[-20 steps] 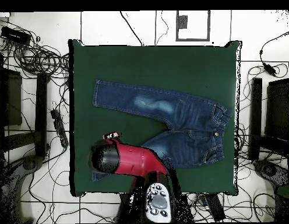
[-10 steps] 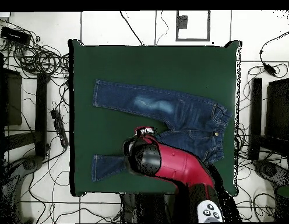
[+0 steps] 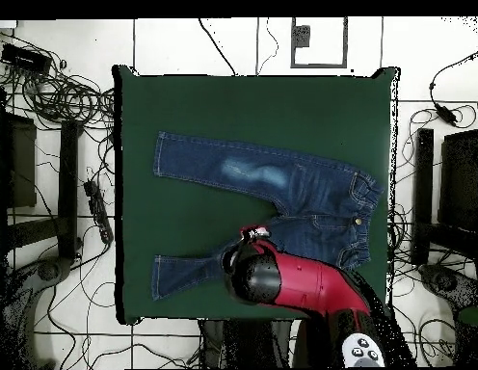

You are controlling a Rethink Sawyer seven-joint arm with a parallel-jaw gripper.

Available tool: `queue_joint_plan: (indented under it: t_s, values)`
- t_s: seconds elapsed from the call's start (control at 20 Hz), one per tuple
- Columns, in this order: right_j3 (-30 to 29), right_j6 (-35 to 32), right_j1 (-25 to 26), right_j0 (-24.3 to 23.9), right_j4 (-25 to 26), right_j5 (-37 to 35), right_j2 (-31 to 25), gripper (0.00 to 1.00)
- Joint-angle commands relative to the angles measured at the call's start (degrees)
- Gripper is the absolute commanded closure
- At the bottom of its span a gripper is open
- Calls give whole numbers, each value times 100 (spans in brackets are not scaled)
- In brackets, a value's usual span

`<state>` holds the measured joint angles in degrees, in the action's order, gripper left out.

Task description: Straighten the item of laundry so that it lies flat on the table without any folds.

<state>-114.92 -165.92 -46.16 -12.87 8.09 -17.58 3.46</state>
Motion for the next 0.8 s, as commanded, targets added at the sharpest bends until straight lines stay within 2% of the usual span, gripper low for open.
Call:
queue_joint_plan:
  t_s: [0.05,0.25,0.5,0.8]
  values:
    - [-484,313,916,-56,400,630,-962,100]
    - [-484,151,1108,71,476,759,-911,100]
    - [-431,-35,1556,134,568,1250,-919,100]
    - [-488,-198,1466,281,397,1177,-1019,100]
